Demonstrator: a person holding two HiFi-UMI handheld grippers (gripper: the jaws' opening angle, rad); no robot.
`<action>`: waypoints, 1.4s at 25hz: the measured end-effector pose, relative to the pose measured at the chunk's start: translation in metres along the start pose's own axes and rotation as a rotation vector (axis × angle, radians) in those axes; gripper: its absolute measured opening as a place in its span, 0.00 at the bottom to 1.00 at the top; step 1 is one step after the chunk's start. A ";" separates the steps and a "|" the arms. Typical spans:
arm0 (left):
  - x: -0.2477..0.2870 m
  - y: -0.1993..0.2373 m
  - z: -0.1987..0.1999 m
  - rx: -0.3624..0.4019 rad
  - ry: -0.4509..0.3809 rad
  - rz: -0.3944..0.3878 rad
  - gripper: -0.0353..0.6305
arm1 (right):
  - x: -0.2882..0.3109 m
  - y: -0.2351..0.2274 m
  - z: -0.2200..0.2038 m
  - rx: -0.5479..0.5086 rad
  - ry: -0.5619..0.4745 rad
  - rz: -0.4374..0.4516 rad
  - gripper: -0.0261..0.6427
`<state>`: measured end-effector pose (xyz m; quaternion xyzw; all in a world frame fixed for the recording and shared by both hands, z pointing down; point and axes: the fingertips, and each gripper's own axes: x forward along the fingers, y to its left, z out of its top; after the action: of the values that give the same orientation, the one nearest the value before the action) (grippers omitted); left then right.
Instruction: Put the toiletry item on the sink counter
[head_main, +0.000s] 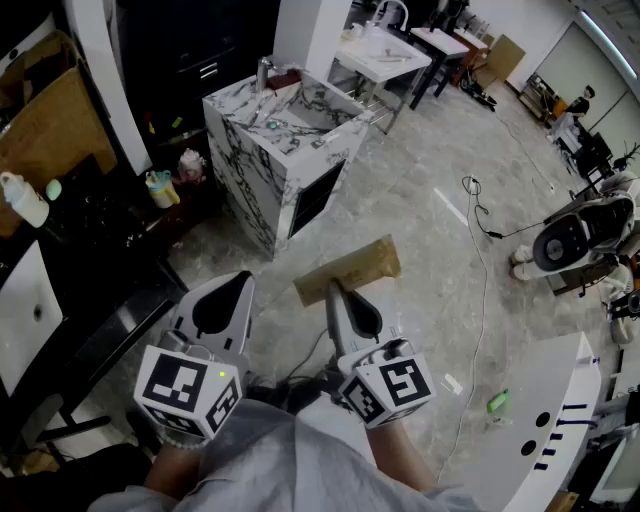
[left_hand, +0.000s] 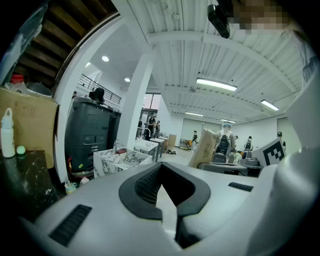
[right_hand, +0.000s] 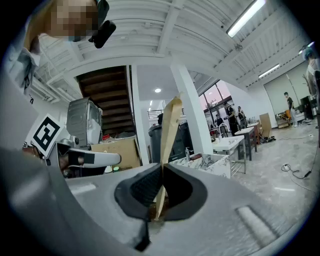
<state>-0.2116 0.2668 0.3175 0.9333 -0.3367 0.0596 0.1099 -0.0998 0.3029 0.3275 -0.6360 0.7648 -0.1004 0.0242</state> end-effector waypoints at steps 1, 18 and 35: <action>0.000 0.001 0.000 0.000 0.000 -0.002 0.06 | 0.001 0.000 0.000 0.000 -0.001 -0.002 0.04; 0.015 -0.004 -0.001 -0.007 -0.003 -0.077 0.06 | -0.010 -0.022 0.000 0.030 -0.026 -0.109 0.04; 0.089 -0.034 0.027 0.000 -0.029 0.031 0.06 | 0.020 -0.100 0.028 0.011 -0.010 0.021 0.04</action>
<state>-0.1205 0.2311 0.3019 0.9287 -0.3526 0.0477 0.1043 -0.0027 0.2624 0.3200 -0.6282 0.7707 -0.1014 0.0325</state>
